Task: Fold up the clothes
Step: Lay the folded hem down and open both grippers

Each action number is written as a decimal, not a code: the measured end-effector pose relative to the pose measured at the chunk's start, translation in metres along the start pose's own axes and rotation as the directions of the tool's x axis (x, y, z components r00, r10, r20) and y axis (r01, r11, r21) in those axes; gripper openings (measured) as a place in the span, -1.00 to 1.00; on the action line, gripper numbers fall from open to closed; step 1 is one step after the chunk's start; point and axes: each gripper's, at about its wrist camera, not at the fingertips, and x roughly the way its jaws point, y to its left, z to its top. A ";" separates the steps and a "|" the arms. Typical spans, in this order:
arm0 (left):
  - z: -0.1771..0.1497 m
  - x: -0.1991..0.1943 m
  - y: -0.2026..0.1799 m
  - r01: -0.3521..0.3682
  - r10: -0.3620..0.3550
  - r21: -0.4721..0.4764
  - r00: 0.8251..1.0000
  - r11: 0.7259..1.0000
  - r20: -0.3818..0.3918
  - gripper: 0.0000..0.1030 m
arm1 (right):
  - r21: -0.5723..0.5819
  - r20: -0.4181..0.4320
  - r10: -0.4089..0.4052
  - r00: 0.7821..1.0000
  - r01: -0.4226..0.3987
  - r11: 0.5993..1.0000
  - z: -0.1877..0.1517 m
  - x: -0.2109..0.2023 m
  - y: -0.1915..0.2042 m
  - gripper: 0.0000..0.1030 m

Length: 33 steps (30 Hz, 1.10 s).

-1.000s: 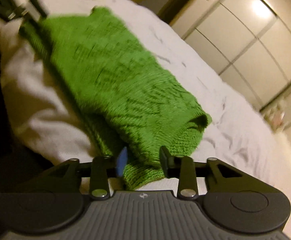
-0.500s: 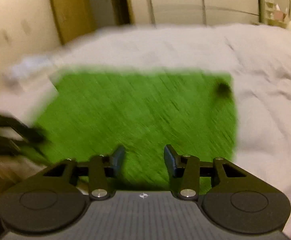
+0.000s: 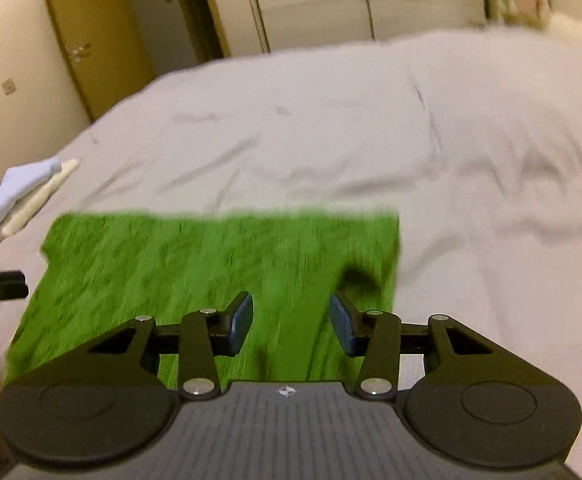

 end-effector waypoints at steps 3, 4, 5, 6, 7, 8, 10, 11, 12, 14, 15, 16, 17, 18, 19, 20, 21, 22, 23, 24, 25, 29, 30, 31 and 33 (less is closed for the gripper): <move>0.011 0.029 0.011 -0.041 0.041 0.015 0.999 0.999 0.008 -0.56 | -0.077 0.042 -0.024 0.999 0.027 0.997 0.021 0.023 -0.001 -0.11; 0.012 0.041 0.015 -0.055 0.055 0.018 0.998 0.998 -0.002 -0.56 | -0.111 0.054 -0.041 0.998 0.047 0.993 0.026 0.031 -0.002 -0.11; 0.009 0.054 0.021 -0.069 0.069 0.010 0.997 0.998 -0.030 -0.54 | -0.130 0.048 -0.055 0.997 0.061 0.990 0.028 0.043 -0.004 -0.11; 0.004 0.068 0.028 -0.082 0.081 -0.004 0.995 0.997 -0.065 -0.54 | -0.146 0.035 -0.065 0.997 0.069 0.987 0.028 0.056 -0.008 -0.15; -0.002 0.080 0.035 -0.085 0.082 -0.025 0.993 0.996 -0.090 -0.53 | -0.153 0.008 -0.087 0.996 0.087 0.984 0.026 0.071 -0.016 -0.19; -0.010 0.086 0.042 -0.070 0.065 -0.057 0.994 0.996 -0.091 -0.53 | -0.150 -0.020 -0.102 0.995 0.097 0.984 0.021 0.083 -0.024 -0.20; -0.019 0.087 0.056 -0.038 0.027 -0.143 0.997 0.989 -0.074 -0.54 | -0.084 -0.036 -0.066 0.997 0.063 0.994 0.011 0.096 -0.043 -0.19; -0.022 0.086 0.063 -0.023 0.011 -0.187 0.998 0.982 -0.065 -0.63 | -0.040 -0.029 -0.042 0.999 0.041 0.998 0.007 0.100 -0.052 -0.19; -0.022 0.084 0.068 -0.015 0.002 -0.223 0.998 0.975 -0.061 -0.71 | 0.004 -0.022 -0.020 1.000 0.020 1.000 0.003 0.102 -0.060 -0.19; -0.018 0.076 0.076 0.002 -0.018 -0.293 0.998 0.956 -0.054 -0.74 | 0.056 -0.019 -0.012 1.000 0.013 0.998 0.004 0.097 -0.062 -0.19; -0.016 0.070 0.080 0.015 -0.031 -0.328 0.999 0.944 -0.042 -0.76 | 0.083 -0.019 -0.010 1.000 0.012 0.996 0.006 0.093 -0.064 -0.20; -0.013 0.061 0.082 0.028 -0.040 -0.355 0.999 0.935 -0.025 -0.76 | 0.111 -0.018 -0.009 1.000 0.011 0.994 0.009 0.088 -0.065 -0.20; -0.011 0.054 0.080 0.037 -0.043 -0.369 0.999 0.929 -0.009 -0.73 | 0.129 -0.003 -0.016 1.000 0.016 0.992 0.011 0.080 -0.064 -0.20; -0.009 0.045 0.077 0.042 -0.046 -0.379 0.999 0.925 0.000 -0.73 | 0.135 0.023 -0.029 0.999 0.025 0.991 0.015 0.071 -0.061 -0.19; -0.009 0.035 0.074 0.047 -0.050 -0.386 0.999 0.921 0.004 -0.73 | 0.131 0.045 -0.041 0.998 0.034 0.991 0.014 0.060 -0.055 -0.17; -0.010 0.026 0.067 0.051 -0.054 -0.388 0.999 0.920 0.003 -0.73 | 0.127 0.066 -0.051 0.997 0.042 0.991 0.014 0.049 -0.049 -0.16; -0.012 0.017 0.058 0.054 -0.059 -0.383 0.998 0.922 -0.003 -0.73 | 0.126 0.077 -0.048 0.996 0.038 0.991 0.009 0.038 -0.043 -0.13; -0.015 0.010 0.047 0.052 -0.061 -0.369 0.998 0.928 -0.012 -0.73 | 0.126 0.089 -0.045 0.995 0.034 0.991 0.004 0.027 -0.036 -0.09; -0.019 0.003 0.035 0.046 -0.058 -0.345 0.998 0.937 -0.023 -0.73 | 0.125 0.100 -0.041 0.994 0.029 0.992 -0.001 0.016 -0.029 -0.09; -0.023 -0.003 0.020 0.042 -0.057 -0.319 0.998 0.947 -0.037 -0.72 | 0.116 0.098 -0.032 0.995 0.021 0.993 -0.011 0.005 -0.020 -0.09; -0.028 -0.009 0.006 0.042 -0.060 -0.295 0.997 0.955 -0.051 -0.71 | 0.106 0.093 -0.029 0.995 0.019 0.994 -0.022 -0.005 -0.010 -0.09; -0.053 -0.029 -0.037 0.051 -0.072 -0.242 0.994 0.969 -0.081 -0.71 | 0.077 0.064 -0.001 0.998 -0.004 0.997 -0.065 -0.033 0.026 -0.09; -0.060 -0.032 -0.045 0.043 -0.065 -0.224 0.994 0.974 -0.093 -0.70 | 0.071 0.053 0.012 0.999 -0.015 0.997 -0.074 -0.039 0.032 -0.11; -0.068 -0.033 -0.050 0.023 -0.047 -0.206 0.993 0.978 -0.111 -0.69 | 0.064 0.042 0.021 0.999 -0.024 0.998 -0.082 -0.045 0.038 -0.22; -0.084 -0.033 -0.054 -0.015 -0.013 -0.191 0.989 0.982 -0.145 -0.66 | 0.022 -0.014 -0.039 0.999 0.039 0.999 -0.095 -0.039 0.045 -0.32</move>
